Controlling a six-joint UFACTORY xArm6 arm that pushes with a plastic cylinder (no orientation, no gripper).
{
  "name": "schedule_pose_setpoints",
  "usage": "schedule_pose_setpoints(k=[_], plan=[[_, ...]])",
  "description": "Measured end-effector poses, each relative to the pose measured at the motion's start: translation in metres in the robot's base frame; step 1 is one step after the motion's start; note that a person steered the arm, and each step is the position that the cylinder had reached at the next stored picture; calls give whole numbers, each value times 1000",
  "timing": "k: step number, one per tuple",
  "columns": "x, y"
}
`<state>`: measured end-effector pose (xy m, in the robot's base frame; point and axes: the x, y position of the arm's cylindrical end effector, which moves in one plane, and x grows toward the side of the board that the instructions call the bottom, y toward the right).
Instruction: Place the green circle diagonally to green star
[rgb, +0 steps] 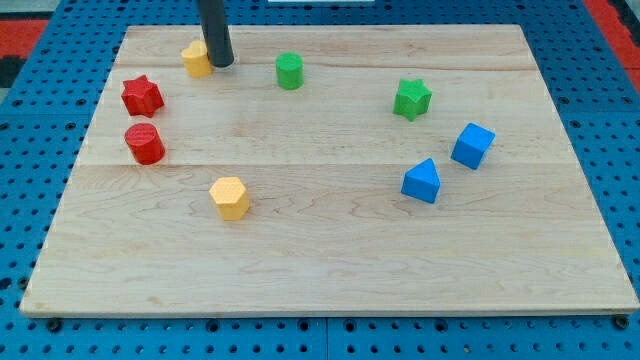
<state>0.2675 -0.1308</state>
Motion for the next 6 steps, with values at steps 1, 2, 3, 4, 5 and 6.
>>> schedule_pose_setpoints(k=[1, 2, 3, 4, 5, 6], plan=[[10, 20], [15, 59], [24, 85], [52, 80], [117, 80], [163, 95]])
